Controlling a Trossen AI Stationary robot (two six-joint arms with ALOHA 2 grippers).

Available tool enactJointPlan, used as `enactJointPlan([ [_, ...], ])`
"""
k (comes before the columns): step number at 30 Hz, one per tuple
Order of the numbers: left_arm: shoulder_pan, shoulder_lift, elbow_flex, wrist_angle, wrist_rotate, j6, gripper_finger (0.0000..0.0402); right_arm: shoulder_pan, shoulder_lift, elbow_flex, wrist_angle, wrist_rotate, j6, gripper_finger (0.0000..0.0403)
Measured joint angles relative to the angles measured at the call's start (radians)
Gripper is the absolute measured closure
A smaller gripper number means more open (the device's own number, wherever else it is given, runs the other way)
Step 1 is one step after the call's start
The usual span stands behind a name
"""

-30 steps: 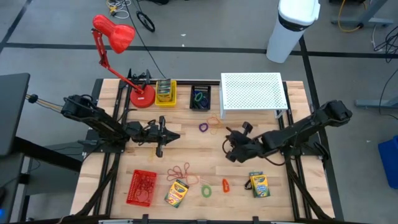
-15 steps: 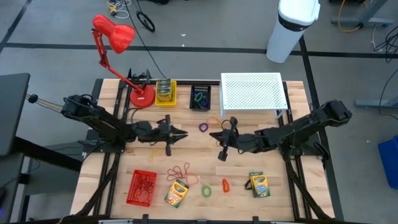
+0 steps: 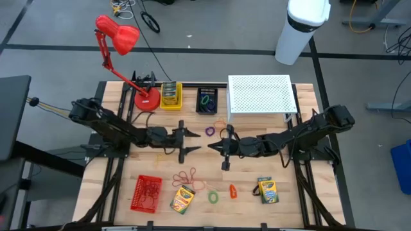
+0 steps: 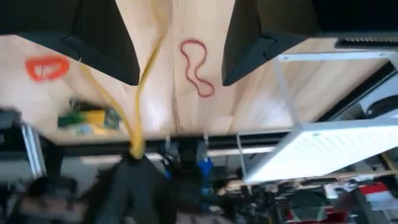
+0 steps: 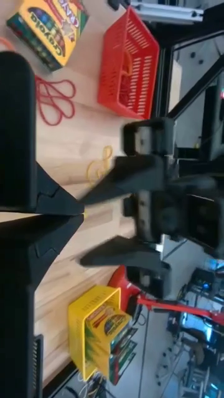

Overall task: Pick & Place Office Desk Supplies
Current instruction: Put the yellow rubber band into the red bin

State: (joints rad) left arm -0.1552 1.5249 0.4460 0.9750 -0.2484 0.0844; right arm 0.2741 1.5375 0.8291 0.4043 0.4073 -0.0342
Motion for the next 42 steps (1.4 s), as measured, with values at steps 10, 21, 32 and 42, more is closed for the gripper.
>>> enactJointPlan([
  [10,-0.040,0.137,0.080,0.091,0.013,0.114,0.0205,0.000,0.000,0.000,0.003,-0.020,-0.001,0.0397],
  [21,-0.044,0.095,0.060,0.041,0.011,0.118,0.0393,0.001,0.000,0.000,-0.009,-0.017,-0.001,0.0388],
  [32,-0.090,0.002,0.060,-0.148,-0.100,0.119,0.0395,0.048,-0.003,0.000,0.005,0.172,0.005,0.0281],
  [42,-0.198,-0.201,0.060,-0.491,-0.118,0.029,0.0394,0.191,-0.009,0.000,-0.069,0.393,-0.020,0.0248],
])
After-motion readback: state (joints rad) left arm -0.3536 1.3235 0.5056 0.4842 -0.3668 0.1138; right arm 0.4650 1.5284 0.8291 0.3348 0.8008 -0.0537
